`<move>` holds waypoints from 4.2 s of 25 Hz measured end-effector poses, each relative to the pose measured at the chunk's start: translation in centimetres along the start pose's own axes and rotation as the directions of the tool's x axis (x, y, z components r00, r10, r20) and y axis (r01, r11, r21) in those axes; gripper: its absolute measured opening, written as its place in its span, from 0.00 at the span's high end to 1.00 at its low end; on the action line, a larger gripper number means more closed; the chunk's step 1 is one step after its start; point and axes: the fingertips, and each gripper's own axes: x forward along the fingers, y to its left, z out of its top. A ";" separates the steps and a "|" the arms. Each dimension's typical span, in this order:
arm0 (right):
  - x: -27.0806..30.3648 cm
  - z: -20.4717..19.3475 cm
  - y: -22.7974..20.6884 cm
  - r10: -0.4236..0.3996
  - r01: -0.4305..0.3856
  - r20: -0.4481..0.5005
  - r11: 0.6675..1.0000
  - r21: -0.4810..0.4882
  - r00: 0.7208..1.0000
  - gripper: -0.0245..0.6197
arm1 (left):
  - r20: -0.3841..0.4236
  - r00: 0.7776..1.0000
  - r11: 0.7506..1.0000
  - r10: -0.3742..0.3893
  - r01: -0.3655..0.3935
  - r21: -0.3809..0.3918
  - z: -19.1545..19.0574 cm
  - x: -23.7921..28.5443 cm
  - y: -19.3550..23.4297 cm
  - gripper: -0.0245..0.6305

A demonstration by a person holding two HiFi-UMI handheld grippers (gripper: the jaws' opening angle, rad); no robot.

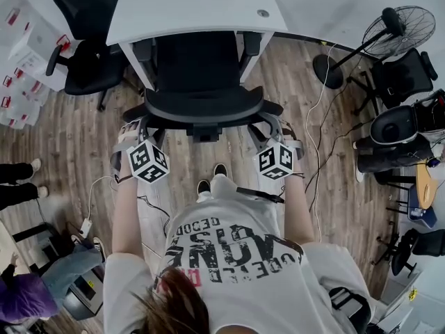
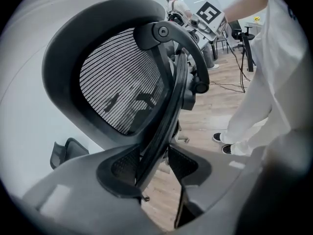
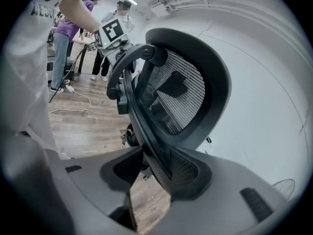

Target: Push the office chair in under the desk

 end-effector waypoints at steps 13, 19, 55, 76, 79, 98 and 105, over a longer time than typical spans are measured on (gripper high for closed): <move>1.2 -0.2 -1.2 0.005 -0.005 0.013 1.000 -0.005 1.000 0.70 | -0.030 0.999 1.000 0.021 -0.021 0.006 0.2 1.2 1.1 0.67; 1.7 -0.5 -2.0 0.001 -0.001 0.003 1.000 -0.004 1.000 0.70 | -0.025 0.999 0.999 0.035 -0.034 0.016 0.7 1.6 1.6 0.67; 5.1 -0.2 -4.7 0.076 -0.076 0.010 0.997 0.000 0.997 0.70 | -0.013 0.998 0.996 0.065 -0.064 0.067 0.8 4.5 5.1 0.67; 6.1 -2.3 -6.9 0.180 -0.179 0.012 0.984 -0.021 0.984 0.70 | -0.032 0.995 0.994 0.098 -0.096 0.055 3.0 5.6 4.9 0.67; 6.1 -2.4 -7.0 0.182 -0.181 0.010 0.983 -0.020 0.983 0.70 | -0.034 0.995 0.994 0.098 -0.096 0.054 3.1 5.6 4.9 0.67; 5.9 -2.4 -6.5 0.078 -0.078 0.007 0.997 -0.029 0.997 0.69 | -0.009 0.990 0.988 0.141 -0.140 0.059 3.1 5.3 4.5 0.67; 5.7 -2.2 -6.7 0.036 -0.035 0.026 0.999 -0.037 0.999 0.69 | 0.011 0.986 0.983 0.164 -0.165 0.076 3.3 5.0 4.9 0.66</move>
